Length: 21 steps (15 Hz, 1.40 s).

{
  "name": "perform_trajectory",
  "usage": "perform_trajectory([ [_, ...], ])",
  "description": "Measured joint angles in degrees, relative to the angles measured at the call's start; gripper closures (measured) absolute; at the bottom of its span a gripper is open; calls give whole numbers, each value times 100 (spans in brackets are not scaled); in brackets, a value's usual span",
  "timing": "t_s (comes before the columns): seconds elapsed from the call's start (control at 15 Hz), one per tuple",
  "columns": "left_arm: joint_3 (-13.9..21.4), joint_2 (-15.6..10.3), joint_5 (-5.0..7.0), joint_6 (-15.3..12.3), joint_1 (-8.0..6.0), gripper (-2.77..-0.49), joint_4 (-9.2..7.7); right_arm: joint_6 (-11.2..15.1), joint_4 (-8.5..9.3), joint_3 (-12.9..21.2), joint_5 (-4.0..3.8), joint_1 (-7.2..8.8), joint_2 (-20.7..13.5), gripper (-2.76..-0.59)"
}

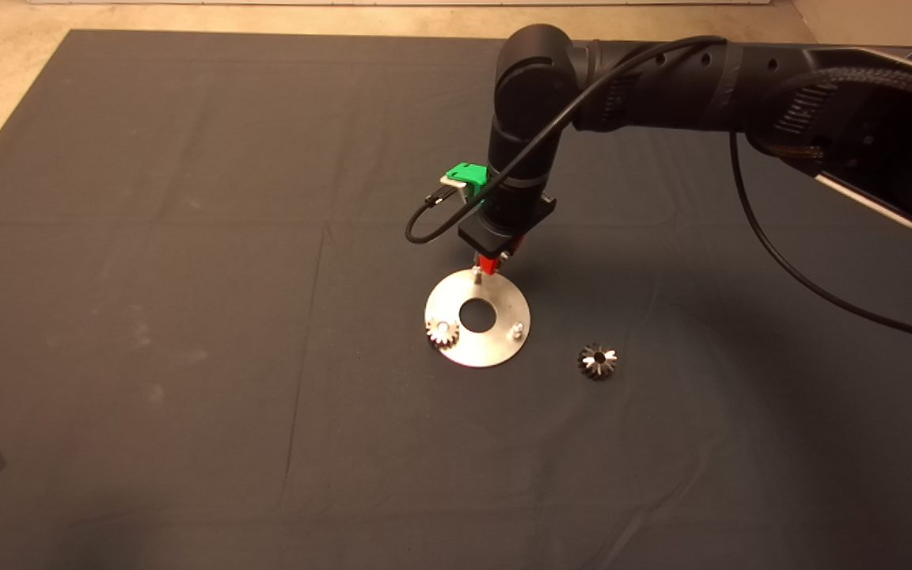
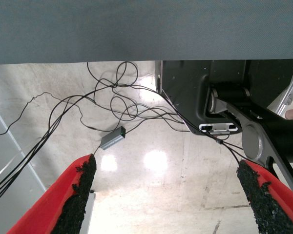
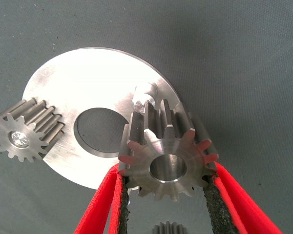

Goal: Install three planetary gears onto the carrier pins

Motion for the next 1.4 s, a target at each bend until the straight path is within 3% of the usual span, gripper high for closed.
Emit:
perform_trajectory([
  [1.4,2,-52,0,0,1,-204,0,-41,-76,-57,0,-18,114,-94],
])
